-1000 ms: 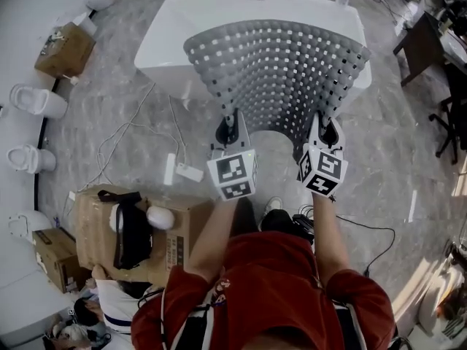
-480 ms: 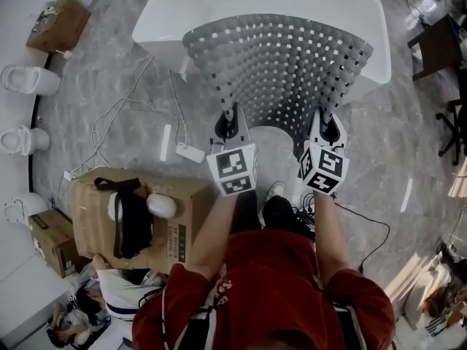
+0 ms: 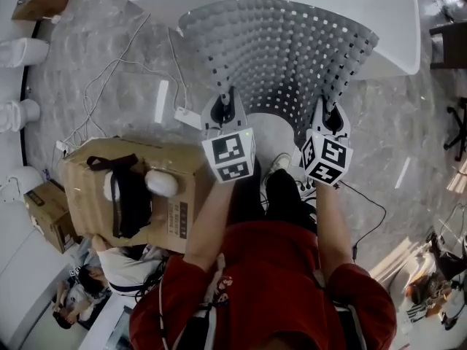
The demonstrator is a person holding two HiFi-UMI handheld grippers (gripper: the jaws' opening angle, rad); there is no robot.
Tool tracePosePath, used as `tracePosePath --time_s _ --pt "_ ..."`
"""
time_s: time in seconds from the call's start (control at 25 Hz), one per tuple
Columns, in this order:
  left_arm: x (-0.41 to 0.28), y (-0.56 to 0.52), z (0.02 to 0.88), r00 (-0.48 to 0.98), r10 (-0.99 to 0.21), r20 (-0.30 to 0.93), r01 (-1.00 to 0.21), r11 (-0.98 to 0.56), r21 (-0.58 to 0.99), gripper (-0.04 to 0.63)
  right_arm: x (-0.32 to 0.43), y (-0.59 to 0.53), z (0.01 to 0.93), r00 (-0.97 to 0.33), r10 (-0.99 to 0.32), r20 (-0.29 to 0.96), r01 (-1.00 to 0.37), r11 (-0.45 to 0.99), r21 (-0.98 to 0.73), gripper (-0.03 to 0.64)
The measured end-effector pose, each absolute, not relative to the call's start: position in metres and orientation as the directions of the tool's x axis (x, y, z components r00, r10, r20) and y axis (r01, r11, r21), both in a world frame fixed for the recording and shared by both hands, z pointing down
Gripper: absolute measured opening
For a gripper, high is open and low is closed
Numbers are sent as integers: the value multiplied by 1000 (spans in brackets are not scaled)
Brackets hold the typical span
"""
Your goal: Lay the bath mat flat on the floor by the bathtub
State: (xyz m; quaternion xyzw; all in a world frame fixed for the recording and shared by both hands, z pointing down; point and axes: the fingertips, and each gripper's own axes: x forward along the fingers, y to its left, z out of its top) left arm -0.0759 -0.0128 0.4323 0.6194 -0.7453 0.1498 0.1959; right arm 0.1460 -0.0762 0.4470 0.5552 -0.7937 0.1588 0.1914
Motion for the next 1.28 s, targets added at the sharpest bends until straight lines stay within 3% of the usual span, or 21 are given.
tracePosePath --time_s 0.48,1.28 --pt "-142 -17 560 -153 -766 625 -976 215 24 49 93 -84 580 -280 -707 649 -946 320 -59 75" --pt "-224 -58 792 -146 -652 744 -972 235 15 49 30 -124 806 -242 -576 781 -944 325 -53 75"
